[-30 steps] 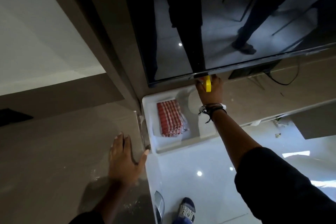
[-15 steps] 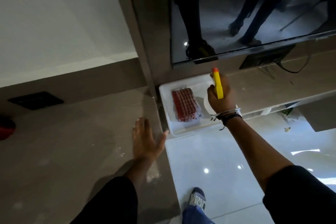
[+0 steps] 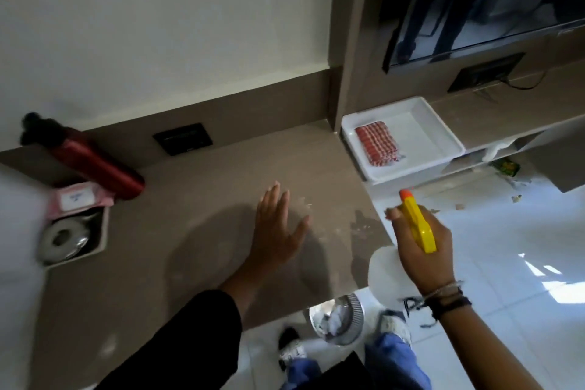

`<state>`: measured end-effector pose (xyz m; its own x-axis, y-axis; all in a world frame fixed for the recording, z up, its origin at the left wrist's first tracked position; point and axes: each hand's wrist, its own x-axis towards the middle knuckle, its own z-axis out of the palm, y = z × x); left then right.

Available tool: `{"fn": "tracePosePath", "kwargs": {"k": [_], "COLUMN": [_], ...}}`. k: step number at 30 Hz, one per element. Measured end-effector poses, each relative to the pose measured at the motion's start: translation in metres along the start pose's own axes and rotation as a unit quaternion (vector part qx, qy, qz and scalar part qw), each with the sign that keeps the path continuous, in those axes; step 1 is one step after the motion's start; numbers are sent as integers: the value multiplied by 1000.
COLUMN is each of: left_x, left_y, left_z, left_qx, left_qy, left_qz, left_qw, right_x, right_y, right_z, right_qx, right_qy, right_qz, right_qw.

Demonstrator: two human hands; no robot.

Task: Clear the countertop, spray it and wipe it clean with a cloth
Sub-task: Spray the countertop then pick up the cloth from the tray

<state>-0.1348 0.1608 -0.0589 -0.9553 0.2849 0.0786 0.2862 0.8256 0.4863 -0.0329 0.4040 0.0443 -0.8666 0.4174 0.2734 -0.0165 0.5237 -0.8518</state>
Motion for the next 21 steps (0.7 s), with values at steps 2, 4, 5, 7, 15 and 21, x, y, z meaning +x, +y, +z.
{"fn": "tracePosePath", "kwargs": {"k": [2,4,5,7,15,21], "left_x": [-44,-88,-107,-142,-193,-192], "left_y": [-30,-58,-69,-89,-120,-128], "left_z": [-12,-20,-22,-25,-17,-6], "left_qx": [25,40,42,49,123,133], "left_qy": [-12,-15,-14,-13,-61,-35], "left_qz": [1,-22,-30,-38,-40,-25], "left_qw": [1000,999,999,998,990,990], "right_x": [-40,-76,-91,-117,-179,-171], "right_y": [-5,-7,-8,-4,20,40], "right_z": [16,31,36,45,68,79], "right_qx": [44,70,82,88,56,19], "right_qy": [-22,-42,-52,-70,-87,-49], "right_qz": [45,77,86,108,187,295], "right_qw": [998,994,992,988,977,954]}}
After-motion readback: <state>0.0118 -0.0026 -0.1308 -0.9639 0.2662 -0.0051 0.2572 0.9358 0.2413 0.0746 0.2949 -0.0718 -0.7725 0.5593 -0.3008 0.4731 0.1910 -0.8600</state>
